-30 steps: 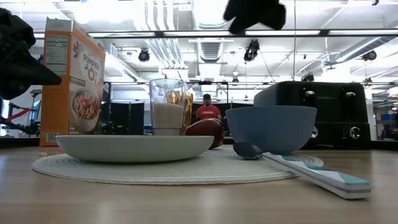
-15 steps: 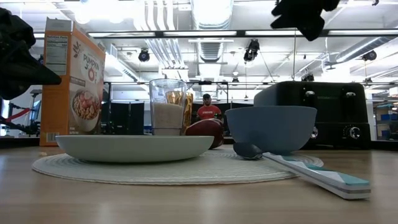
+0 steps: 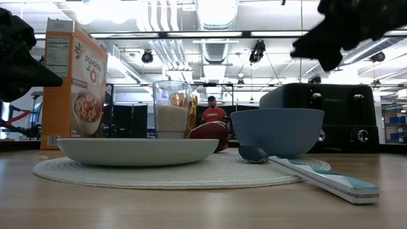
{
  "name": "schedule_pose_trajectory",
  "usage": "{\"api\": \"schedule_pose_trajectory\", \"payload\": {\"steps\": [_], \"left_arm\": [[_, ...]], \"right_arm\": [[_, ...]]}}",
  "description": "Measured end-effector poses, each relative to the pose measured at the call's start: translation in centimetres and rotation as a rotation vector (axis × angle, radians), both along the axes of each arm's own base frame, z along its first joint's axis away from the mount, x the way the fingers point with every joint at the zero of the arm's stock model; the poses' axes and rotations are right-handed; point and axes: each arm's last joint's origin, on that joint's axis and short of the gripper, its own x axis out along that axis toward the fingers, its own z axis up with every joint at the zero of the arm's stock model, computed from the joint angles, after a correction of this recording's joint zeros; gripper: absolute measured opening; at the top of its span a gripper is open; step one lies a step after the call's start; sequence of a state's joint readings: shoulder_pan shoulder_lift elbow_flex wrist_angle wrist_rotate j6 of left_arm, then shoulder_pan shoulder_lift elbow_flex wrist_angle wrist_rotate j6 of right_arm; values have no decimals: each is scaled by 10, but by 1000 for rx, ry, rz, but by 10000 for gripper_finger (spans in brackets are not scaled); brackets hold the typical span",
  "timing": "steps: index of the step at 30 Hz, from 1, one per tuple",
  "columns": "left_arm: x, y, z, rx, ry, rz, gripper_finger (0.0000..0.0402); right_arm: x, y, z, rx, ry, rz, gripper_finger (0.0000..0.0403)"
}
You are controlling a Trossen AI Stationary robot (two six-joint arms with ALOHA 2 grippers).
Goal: Arrange a breakfast setting
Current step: Return to Home Position
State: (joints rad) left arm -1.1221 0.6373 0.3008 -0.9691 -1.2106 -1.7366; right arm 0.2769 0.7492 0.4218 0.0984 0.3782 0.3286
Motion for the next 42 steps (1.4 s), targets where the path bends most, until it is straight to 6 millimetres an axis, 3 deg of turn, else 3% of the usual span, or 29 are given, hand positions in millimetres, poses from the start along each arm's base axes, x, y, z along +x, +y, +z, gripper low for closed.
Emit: {"api": "schedule_pose_trajectory", "payload": {"steps": [7,18,28,42], "left_arm": [[0,0,0,-2,-1,0,2],[0,0,0,-5,-3,0,2],[0,-1,0,-7,-4,0,2],[0,-1,0,-9,-4,0,2]], "right_arm": [[-8,-15,-25,-50,-11,-55,130],[-24,-36,-48,-148,-168,-135,130],[-41,-46,-58,-230,-257,-208,130],[-42,-49,-58,-336,-216,-291,130]]}}
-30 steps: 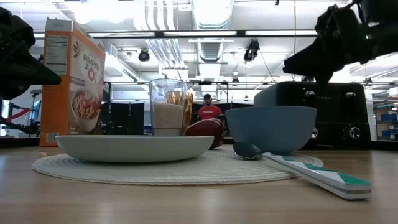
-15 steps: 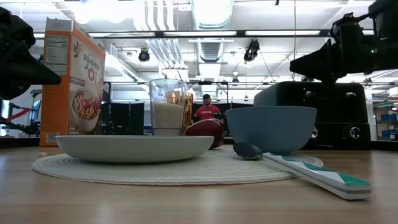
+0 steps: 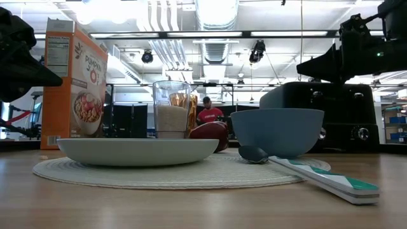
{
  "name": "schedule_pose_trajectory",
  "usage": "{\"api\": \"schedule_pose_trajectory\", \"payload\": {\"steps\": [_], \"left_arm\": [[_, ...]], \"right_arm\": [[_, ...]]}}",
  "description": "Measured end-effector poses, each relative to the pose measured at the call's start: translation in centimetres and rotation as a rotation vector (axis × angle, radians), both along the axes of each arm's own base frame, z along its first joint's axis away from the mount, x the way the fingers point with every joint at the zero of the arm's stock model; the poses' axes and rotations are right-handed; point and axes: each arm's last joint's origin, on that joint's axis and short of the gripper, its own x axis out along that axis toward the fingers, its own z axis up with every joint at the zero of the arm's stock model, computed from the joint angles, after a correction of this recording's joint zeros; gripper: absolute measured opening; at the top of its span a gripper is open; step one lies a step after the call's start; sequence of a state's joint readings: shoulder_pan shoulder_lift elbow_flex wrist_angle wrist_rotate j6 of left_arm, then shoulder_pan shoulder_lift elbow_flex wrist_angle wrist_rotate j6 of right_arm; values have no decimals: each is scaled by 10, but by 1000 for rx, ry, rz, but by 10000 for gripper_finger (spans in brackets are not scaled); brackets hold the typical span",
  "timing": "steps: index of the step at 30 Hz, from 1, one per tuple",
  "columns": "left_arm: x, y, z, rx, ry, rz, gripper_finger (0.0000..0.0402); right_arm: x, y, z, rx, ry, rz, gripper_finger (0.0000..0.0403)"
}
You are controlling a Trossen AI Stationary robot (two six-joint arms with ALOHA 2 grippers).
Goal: Arrange a breakfast setting
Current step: Return to Home Position
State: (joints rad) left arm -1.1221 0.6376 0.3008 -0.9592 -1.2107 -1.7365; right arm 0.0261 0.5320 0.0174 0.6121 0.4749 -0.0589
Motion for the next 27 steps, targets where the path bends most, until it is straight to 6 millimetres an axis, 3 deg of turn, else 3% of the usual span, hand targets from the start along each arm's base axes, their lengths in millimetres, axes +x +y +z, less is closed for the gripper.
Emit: {"api": "schedule_pose_trajectory", "payload": {"steps": [10,17,27], "left_arm": [[0,0,0,-2,-1,0,2],[0,0,0,-3,-2,0,2],[0,0,0,-2,-1,0,2]], "right_arm": [[-3,0,3,4,-27,-3,130],[-24,-11,20,-6,-187,-96,130],[-35,-29,18,186,-298,-220,130]]}}
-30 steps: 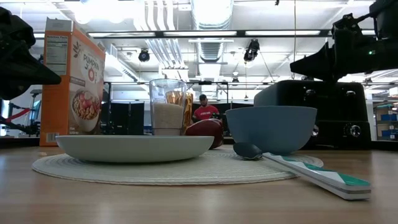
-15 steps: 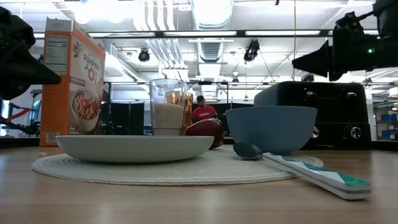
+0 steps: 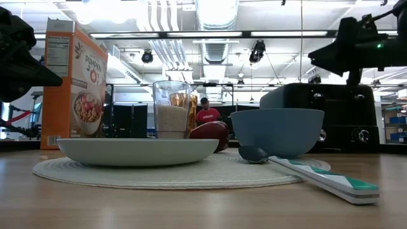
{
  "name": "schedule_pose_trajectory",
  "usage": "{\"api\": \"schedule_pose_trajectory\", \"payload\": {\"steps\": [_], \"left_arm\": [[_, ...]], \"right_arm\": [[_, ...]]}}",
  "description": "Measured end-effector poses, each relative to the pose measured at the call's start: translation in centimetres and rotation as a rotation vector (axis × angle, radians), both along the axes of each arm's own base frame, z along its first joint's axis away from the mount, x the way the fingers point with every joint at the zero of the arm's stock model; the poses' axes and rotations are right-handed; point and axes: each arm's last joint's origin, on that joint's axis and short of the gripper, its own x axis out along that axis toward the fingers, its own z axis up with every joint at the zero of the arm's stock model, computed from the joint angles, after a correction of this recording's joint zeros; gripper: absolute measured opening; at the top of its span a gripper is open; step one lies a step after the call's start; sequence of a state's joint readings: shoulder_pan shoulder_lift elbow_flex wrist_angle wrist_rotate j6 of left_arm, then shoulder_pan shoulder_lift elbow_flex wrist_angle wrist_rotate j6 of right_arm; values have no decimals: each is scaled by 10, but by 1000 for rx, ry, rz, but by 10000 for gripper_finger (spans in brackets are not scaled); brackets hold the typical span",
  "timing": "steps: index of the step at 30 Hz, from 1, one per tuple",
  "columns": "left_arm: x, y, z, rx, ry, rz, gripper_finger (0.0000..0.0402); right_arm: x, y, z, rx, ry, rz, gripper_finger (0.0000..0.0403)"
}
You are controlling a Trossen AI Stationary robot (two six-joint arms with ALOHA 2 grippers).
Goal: Arrange a breakfast setting
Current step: Return to Home Position
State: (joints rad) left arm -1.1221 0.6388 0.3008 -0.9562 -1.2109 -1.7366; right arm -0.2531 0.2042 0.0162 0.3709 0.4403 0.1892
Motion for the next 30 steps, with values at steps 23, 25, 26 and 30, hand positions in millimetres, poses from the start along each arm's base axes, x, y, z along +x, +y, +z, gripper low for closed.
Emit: {"api": "schedule_pose_trajectory", "payload": {"steps": [23,25,26,30], "left_arm": [[0,0,0,0,0,0,2],[0,0,0,0,0,0,2],[0,0,0,0,0,0,2],[0,0,0,0,0,0,2]], "right_arm": [[-3,-9,-1,10,14,-84,130],[-3,-9,-1,10,15,-84,130],[-3,-9,-1,10,15,-84,130],[-3,-9,-1,11,14,-84,130]]}}
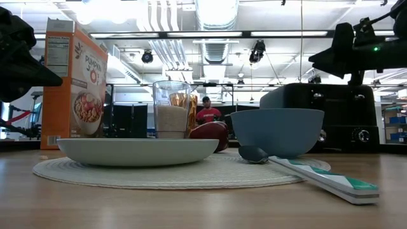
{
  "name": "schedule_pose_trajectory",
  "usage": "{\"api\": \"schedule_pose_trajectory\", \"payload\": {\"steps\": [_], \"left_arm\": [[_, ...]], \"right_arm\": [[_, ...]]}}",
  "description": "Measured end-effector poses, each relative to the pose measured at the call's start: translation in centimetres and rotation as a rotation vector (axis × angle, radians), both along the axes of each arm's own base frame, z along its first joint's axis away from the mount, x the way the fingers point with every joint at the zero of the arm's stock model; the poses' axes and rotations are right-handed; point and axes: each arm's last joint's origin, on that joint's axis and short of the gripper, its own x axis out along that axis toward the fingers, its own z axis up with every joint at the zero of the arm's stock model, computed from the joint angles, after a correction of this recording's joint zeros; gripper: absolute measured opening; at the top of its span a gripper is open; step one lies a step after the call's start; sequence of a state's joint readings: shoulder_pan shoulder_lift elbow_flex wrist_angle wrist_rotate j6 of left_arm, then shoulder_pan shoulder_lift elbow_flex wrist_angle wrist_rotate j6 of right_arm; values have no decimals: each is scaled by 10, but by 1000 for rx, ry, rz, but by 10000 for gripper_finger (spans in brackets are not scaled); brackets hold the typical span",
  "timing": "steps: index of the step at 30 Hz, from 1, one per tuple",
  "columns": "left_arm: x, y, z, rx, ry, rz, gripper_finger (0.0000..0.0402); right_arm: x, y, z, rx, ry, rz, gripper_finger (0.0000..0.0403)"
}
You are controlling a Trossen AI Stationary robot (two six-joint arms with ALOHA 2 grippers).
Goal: Arrange a breakfast setting
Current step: Return to Home Position
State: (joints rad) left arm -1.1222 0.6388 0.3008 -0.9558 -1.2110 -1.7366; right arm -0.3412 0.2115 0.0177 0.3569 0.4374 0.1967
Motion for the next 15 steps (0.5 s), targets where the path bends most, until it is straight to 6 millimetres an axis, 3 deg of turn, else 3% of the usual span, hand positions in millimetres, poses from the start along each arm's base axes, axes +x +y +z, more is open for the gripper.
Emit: {"api": "schedule_pose_trajectory", "payload": {"steps": [15], "left_arm": [[0,0,0,-2,-1,0,2]], "right_arm": [[0,0,-2,-107,124,-30,130]]}}
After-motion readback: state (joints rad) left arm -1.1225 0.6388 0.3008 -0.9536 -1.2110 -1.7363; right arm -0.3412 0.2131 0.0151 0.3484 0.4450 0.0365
